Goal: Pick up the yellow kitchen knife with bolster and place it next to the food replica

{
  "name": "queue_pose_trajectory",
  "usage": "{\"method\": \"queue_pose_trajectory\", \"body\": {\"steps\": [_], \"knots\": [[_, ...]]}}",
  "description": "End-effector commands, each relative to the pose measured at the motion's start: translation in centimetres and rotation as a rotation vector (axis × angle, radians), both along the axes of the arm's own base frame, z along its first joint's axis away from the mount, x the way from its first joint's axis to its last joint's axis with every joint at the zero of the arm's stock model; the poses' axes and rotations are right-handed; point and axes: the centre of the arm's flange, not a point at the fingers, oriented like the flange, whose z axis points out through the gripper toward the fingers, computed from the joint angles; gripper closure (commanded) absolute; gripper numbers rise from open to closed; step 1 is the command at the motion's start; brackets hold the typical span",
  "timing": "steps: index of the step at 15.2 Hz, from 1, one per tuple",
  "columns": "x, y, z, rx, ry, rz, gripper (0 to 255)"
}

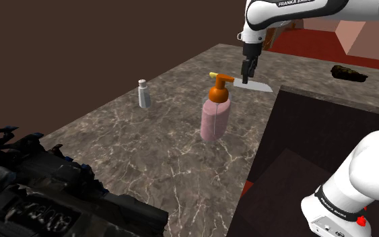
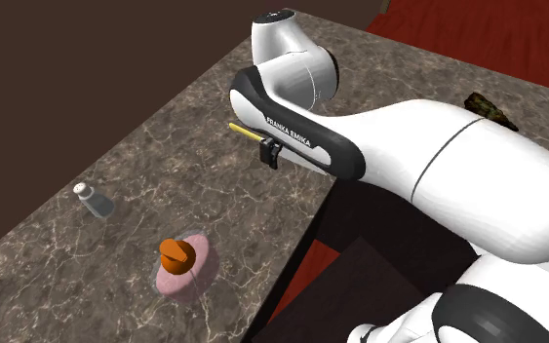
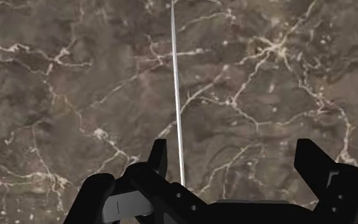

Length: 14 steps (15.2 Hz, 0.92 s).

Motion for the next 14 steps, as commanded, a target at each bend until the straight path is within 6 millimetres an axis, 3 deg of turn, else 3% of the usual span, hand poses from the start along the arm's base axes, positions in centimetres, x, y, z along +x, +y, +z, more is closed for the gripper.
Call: {"method": "queue_pose_trajectory", "body": {"steps": [1,4,11,14], "knots": [[2.5,-1.0,0.1,-0.003,-0.010,0.018,0],[5.2,-1.8,0.2,-0.005,-0.021,0.037,0],[4.8,-1.8,-3.8,-0.005,-0.021,0.037,0],[4.8,-1.8,-3.8,-0.005,-0.021,0.037,0]]}}
